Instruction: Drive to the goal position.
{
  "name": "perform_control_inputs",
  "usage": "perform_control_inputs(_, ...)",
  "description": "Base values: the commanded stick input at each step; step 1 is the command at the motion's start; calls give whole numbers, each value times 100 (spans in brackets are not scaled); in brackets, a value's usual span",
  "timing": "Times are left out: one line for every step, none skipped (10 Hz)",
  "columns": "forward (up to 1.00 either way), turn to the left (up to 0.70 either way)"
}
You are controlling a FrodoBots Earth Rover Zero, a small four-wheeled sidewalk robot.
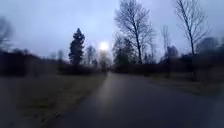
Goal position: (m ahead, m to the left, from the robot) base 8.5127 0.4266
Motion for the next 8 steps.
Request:
perform_control_inputs(45,-2)
perform_control_inputs(45,0)
perform_control_inputs(45,0)
perform_control_inputs(45,0)
perform_control_inputs(45,0)
perform_control_inputs(45,0)
perform_control_inputs(45,0)
perform_control_inputs(45,0)
